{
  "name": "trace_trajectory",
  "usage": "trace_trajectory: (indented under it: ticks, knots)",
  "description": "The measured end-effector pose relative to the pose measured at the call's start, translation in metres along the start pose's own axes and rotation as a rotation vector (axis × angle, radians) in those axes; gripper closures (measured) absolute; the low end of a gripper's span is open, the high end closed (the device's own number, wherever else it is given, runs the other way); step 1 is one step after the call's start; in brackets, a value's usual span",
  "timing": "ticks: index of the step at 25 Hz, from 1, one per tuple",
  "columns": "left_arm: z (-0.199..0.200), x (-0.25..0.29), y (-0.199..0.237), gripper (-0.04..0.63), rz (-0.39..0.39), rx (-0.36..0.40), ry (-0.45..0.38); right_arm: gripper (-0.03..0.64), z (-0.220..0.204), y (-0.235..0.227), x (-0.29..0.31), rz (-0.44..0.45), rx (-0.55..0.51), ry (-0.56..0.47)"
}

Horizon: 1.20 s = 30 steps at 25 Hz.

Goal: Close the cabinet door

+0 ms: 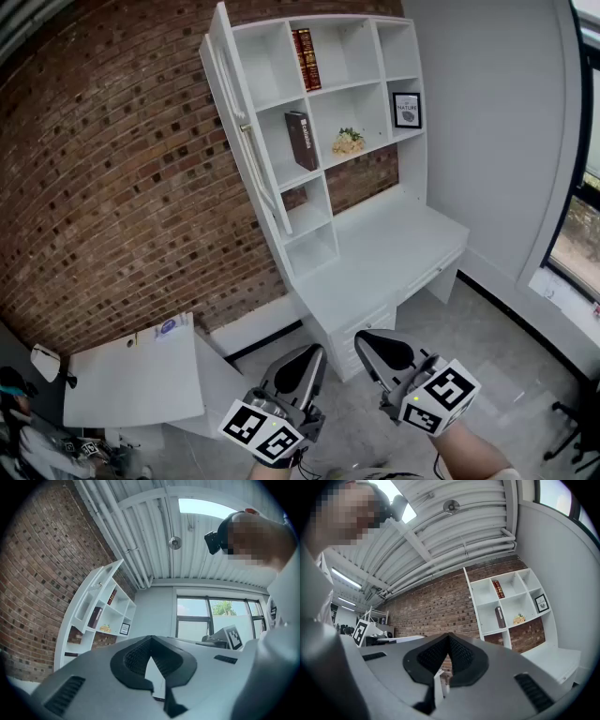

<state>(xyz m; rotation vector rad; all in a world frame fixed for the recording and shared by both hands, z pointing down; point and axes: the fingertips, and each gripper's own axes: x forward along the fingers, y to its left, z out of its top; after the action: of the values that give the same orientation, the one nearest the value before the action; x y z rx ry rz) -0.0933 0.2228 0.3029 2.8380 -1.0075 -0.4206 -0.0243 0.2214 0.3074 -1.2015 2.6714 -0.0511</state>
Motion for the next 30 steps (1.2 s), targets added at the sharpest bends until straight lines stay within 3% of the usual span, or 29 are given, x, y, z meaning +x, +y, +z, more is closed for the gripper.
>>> trace_trajectory:
  ticks: [12, 20, 30]
  knots:
    - [0.004, 0.007, -0.013, 0.583, 0.017, 0.038, -0.003, 0.600, 0.010, -0.008, -0.016, 0.012, 0.001, -0.002]
    - [-0.007, -0.001, 0.007, 0.583, 0.134, 0.065, 0.001, 0.598, 0.003, -0.055, -0.044, -0.059, 0.051, -0.014]
    - [-0.008, 0.015, -0.004, 0.583, 0.170, 0.097, 0.012, 0.598, 0.002, -0.063, -0.054, 0.014, 0.065, -0.017]
